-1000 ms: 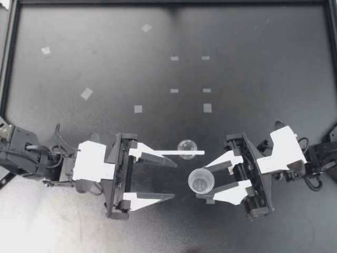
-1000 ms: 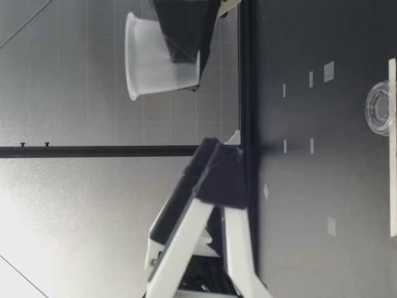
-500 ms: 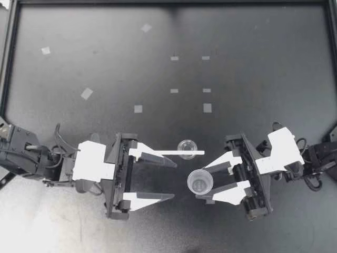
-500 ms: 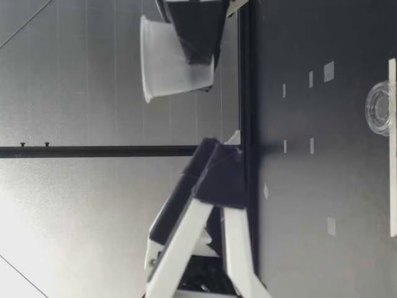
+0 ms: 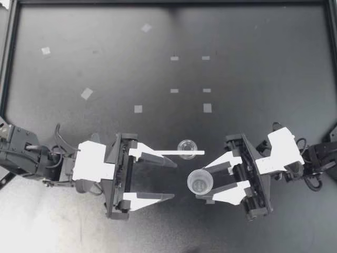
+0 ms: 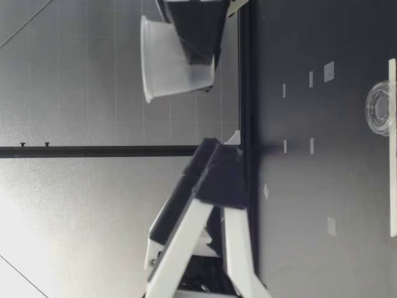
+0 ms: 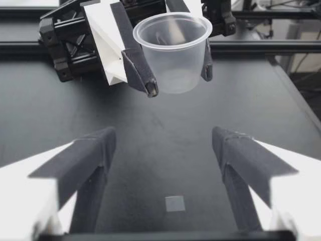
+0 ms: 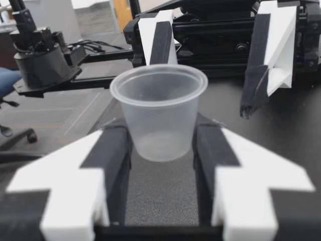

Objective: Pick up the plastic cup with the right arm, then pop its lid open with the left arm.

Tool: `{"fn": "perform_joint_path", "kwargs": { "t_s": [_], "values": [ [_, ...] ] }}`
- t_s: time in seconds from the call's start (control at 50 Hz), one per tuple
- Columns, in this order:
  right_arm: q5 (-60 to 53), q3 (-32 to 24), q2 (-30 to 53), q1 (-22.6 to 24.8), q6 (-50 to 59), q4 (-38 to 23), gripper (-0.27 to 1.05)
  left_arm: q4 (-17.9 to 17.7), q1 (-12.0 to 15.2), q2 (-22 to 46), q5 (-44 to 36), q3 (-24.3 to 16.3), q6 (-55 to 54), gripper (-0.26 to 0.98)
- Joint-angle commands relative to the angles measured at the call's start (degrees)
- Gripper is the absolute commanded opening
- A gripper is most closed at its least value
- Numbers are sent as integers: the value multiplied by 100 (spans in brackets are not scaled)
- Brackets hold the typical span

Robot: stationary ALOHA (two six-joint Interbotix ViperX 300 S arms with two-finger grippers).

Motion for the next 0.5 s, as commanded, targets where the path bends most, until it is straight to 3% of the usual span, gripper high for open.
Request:
{"fn": "perform_joint_path", "kwargs": {
  "t_s": [0.0, 0.48],
  "values": [
    [-9, -53, -53, 35, -9, 0, 39, 9, 9, -193, -26, -97, -9, 69],
    [79, -62, -53, 26, 0, 0, 39, 9, 9, -167, -18, -88, 0, 69]
  ]
}}
